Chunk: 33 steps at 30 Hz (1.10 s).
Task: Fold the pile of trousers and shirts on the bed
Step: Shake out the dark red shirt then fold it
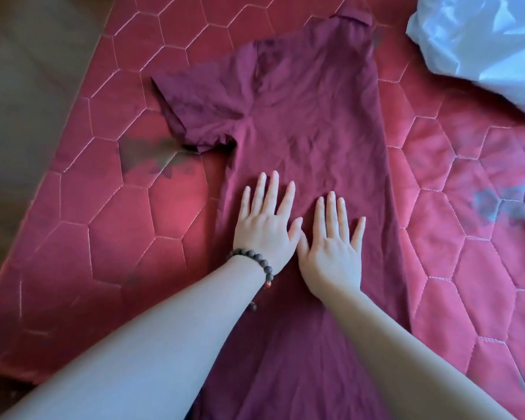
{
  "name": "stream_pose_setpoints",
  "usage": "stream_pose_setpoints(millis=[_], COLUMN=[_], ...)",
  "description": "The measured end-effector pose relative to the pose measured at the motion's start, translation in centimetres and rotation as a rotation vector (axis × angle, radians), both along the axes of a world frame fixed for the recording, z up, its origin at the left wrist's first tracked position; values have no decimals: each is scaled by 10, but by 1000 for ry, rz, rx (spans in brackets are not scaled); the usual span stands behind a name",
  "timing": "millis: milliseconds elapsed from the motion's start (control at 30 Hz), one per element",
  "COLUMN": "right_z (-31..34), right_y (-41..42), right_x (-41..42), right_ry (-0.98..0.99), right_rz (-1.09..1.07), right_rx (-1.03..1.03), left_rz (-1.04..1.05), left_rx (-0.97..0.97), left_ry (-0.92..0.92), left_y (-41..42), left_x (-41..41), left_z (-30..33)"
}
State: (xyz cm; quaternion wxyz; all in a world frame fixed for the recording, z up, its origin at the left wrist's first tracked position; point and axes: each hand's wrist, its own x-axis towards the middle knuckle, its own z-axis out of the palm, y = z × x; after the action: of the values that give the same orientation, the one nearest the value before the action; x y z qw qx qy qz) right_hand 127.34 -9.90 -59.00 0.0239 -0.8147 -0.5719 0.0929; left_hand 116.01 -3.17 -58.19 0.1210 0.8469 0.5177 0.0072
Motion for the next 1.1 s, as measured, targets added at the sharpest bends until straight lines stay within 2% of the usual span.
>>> stream_pose_setpoints(millis=[167,467,533,633,700,800,900,1033,1100], right_z=[3,16,24,40,49,53,51,54,59], right_y=[57,191,230,303,354,402,416,419,417], right_x=[16,32,30,13,-9,-53,-85,-97,-90], right_ry=[-24,24,50,123,178,176,64,8,72], right_rz=[10,141,225,462,653,883,972,1003,1002], right_rx=[-30,-107,-57,-2,-40,-205,-282,-353,-344], left_rz=[61,60,61,75,76,76,80,96,96], left_rx=[9,-52,-77,-93,-95,-82,-82,-74,-75], left_ry=[20,36,37,19,13,6,-7,-20,-15], left_y=[70,81,82,81,82,83,83,84,85], left_x=[-2,-4,-2,-2,-2,0,0,0,-1], left_z=[-5,-5,-4,-3,-4,-6,-7,-8,-8])
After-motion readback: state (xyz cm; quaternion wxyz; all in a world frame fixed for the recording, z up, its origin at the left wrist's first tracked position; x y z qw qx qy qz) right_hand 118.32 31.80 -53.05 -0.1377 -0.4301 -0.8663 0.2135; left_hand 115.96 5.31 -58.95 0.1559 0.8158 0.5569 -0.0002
